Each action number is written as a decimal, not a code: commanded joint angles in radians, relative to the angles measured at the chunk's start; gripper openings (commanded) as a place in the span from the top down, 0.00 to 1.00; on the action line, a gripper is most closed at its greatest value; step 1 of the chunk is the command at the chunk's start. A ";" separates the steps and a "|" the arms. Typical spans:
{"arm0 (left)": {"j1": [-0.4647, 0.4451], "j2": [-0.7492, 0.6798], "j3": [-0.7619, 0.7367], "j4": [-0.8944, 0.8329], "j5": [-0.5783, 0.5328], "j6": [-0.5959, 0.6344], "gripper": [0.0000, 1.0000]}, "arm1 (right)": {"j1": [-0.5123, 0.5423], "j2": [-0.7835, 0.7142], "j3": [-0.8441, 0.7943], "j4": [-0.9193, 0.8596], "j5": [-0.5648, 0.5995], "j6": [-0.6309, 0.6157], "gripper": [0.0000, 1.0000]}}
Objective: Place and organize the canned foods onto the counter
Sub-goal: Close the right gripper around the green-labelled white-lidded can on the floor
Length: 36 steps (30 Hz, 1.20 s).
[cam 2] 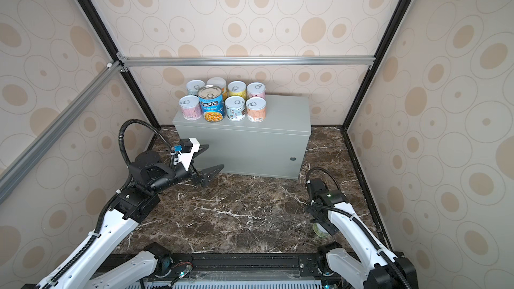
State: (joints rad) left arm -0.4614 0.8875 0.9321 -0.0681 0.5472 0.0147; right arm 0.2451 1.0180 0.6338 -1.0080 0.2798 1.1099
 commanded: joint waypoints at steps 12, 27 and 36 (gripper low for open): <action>-0.007 -0.002 -0.001 0.014 -0.007 0.011 0.02 | -0.009 0.084 -0.094 0.346 -0.342 -0.133 0.44; -0.003 -0.004 -0.012 0.028 -0.004 0.013 0.02 | 0.224 0.087 0.053 0.320 -0.213 -0.268 0.24; -0.002 0.021 0.001 0.033 0.009 0.006 0.02 | 0.223 0.053 0.054 0.184 -0.122 -0.265 0.02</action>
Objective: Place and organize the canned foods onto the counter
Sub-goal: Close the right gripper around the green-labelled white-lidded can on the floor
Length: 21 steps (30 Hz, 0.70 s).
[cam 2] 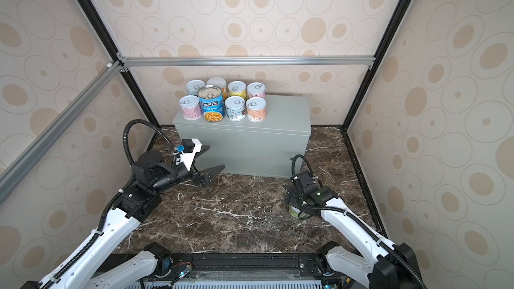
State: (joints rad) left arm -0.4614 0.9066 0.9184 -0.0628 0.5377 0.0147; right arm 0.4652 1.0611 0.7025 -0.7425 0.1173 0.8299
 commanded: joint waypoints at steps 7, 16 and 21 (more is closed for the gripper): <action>0.000 -0.008 0.008 0.027 0.013 0.007 0.02 | 0.003 0.026 -0.063 0.042 0.038 0.011 0.01; -0.001 0.001 0.017 0.027 0.018 0.005 0.02 | 0.010 0.104 -0.082 0.145 0.067 0.005 0.08; -0.002 0.021 0.030 0.022 0.021 0.003 0.02 | 0.030 0.076 -0.090 0.132 0.131 0.000 0.19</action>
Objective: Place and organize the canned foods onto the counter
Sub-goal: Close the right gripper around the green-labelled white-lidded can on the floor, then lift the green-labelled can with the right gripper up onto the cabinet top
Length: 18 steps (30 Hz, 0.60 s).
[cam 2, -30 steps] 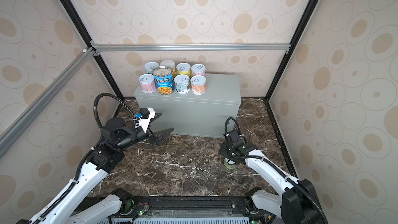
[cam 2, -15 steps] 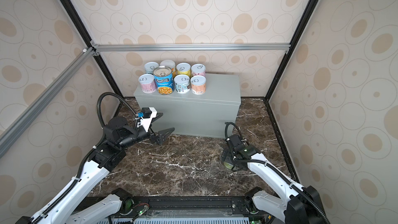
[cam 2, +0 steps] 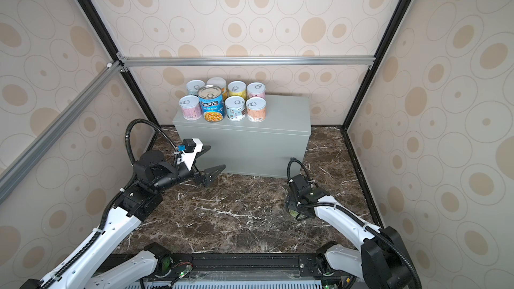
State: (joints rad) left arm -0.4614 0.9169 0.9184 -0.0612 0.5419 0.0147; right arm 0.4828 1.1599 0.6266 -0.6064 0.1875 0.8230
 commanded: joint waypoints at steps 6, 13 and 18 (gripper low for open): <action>-0.002 0.034 0.043 0.017 0.028 -0.005 0.02 | 0.039 -0.063 -0.015 -0.024 0.093 -0.016 0.35; -0.002 0.058 0.079 -0.004 0.052 -0.008 0.02 | 0.089 -0.080 0.152 -0.156 0.108 -0.173 0.47; -0.001 0.066 0.095 -0.010 0.061 -0.013 0.02 | 0.097 -0.084 0.369 -0.288 0.044 -0.304 0.48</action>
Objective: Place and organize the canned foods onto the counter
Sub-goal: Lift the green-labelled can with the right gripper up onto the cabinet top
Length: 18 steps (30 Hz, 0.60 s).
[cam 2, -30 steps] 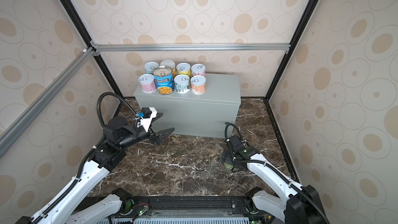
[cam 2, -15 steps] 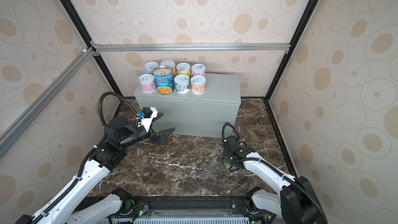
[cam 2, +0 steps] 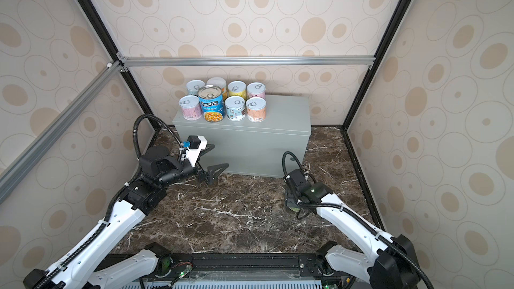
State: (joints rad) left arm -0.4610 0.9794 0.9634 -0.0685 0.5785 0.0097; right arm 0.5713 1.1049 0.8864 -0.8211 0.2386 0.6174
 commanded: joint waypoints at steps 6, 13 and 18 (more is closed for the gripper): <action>-0.002 0.004 0.060 -0.009 0.025 -0.009 0.02 | 0.020 0.007 0.441 -0.218 -0.065 -0.253 0.49; -0.002 0.006 0.056 -0.001 0.033 -0.017 0.02 | 0.016 0.173 0.880 -0.265 0.012 -0.414 0.46; -0.002 -0.004 0.056 -0.004 0.027 -0.015 0.02 | -0.039 0.407 1.236 -0.338 -0.006 -0.479 0.45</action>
State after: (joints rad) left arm -0.4610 0.9836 0.9752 -0.0692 0.5930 -0.0040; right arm 0.5613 1.4204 1.9930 -1.1275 0.2161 0.2169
